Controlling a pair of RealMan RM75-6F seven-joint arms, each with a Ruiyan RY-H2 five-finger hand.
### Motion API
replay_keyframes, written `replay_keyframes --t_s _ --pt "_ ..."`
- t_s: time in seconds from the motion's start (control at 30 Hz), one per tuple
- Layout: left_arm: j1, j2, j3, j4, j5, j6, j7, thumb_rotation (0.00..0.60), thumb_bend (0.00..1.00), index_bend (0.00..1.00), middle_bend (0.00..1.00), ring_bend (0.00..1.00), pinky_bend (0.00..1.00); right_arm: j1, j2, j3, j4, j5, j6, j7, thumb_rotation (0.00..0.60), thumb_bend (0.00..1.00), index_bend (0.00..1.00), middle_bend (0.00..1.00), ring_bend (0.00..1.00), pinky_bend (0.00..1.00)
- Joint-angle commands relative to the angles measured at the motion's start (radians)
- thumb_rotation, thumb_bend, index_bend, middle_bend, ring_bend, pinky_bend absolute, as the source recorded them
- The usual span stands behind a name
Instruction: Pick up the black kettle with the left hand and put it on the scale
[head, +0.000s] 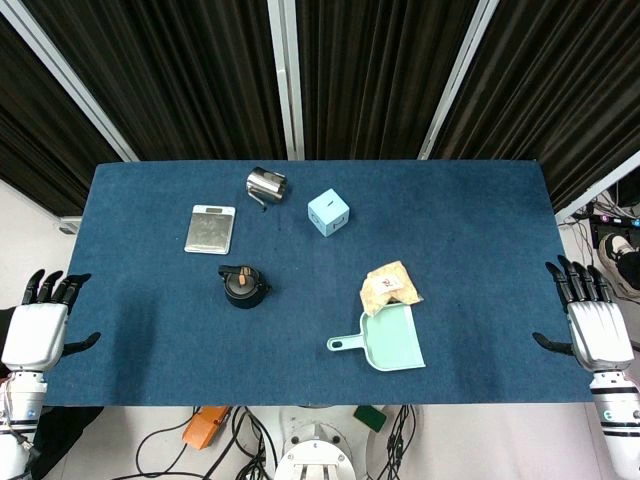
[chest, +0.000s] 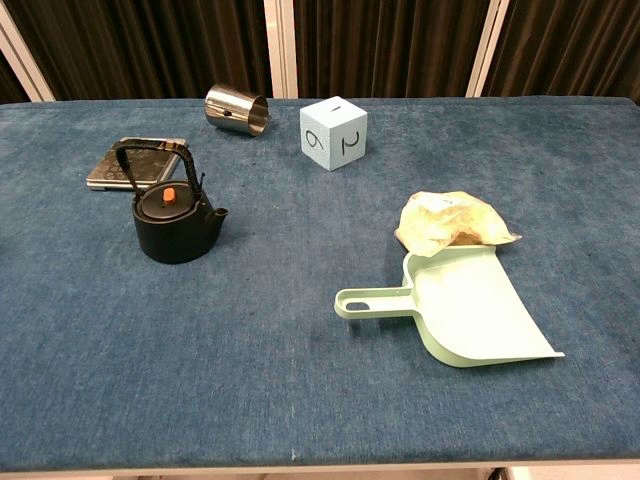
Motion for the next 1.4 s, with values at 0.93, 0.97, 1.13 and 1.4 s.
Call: replay_keyframes --t_s 0.93,0.97,1.13,1.4 --pt "-0.458 -0.061 -0.156 -0.244 -0.293 -0.469 0.325 0.6 0.05 0.15 0.19 0.16 0.03 -0.041 0.074 0.029 -0.009 0.028 0.08 0.056 0.6 0.02 0.0 0.0 0.0 0.0" --pt "-0.469 -0.072 -0.154 -0.242 -0.31 -0.471 0.344 0.6 0.04 0.16 0.2 0.17 0.03 -0.041 0.074 0.029 -0.008 0.029 0.078 0.058 0.6 0.02 0.0 0.0 0.0 0.0" --pt "-0.52 -0.126 -0.147 -0.233 -0.38 -0.461 0.425 0.599 0.04 0.19 0.24 0.2 0.03 -0.037 0.074 0.029 -0.005 0.033 0.067 0.061 0.6 0.02 0.0 0.0 0.0 0.0" --pt "-0.586 -0.18 -0.136 -0.221 -0.465 -0.434 0.512 0.545 0.04 0.3 0.38 0.31 0.03 -0.037 0.071 0.024 0.0 0.034 0.059 0.067 0.6 0.02 0.0 0.0 0.0 0.0"
